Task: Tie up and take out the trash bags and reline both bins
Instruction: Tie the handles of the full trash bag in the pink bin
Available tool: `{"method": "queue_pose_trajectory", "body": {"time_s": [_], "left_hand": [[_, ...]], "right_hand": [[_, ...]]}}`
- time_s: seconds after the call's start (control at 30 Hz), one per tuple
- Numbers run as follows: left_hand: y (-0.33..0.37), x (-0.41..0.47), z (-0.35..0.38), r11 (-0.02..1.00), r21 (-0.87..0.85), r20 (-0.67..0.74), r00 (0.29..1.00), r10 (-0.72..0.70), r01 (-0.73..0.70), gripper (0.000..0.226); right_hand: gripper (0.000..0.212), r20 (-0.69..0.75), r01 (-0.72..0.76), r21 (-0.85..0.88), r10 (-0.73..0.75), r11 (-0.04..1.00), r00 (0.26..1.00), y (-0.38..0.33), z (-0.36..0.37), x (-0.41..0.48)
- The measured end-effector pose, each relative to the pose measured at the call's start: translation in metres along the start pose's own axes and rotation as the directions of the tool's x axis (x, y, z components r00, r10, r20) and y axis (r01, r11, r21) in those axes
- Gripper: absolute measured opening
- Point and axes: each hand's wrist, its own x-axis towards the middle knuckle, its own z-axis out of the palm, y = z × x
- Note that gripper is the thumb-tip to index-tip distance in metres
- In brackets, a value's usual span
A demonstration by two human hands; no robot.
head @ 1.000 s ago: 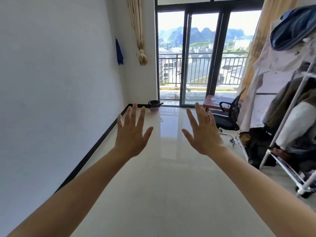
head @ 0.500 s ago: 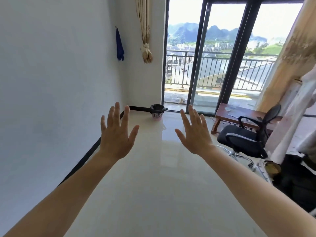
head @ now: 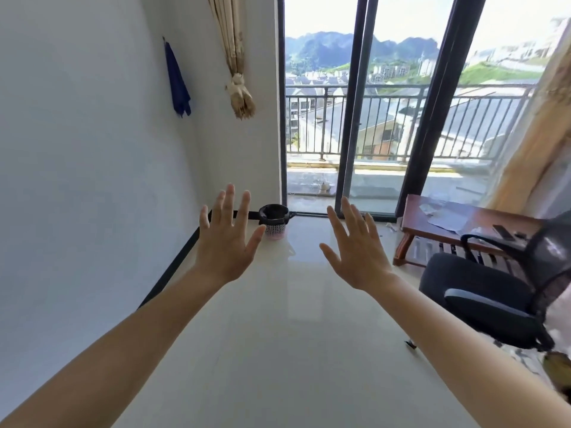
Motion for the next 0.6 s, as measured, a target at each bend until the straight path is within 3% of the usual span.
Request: {"method": "queue_pose_trajectory", "body": {"time_s": [0.17,0.4,0.6], "left_hand": [[-0.033,0.135,0.069,0.998,0.066,0.128,0.992,0.009,-0.017,0.075],[-0.117,0.278,0.172,0.998,0.050,0.083,0.995,-0.045,0.041,0.073],[-0.206,0.418,0.295,0.998,0.020,0.139,0.988,-0.065,0.062,0.074]], "right_hand": [[0.076,0.051,-0.012,0.009,0.012,1.000,0.999,0.055,0.061,0.151],[0.077,0.108,-0.009,0.103,-0.002,0.995,0.994,0.067,0.174,0.348],[0.077,0.160,-0.006,0.124,-0.014,0.992,0.987,0.061,0.300,0.511]]}}
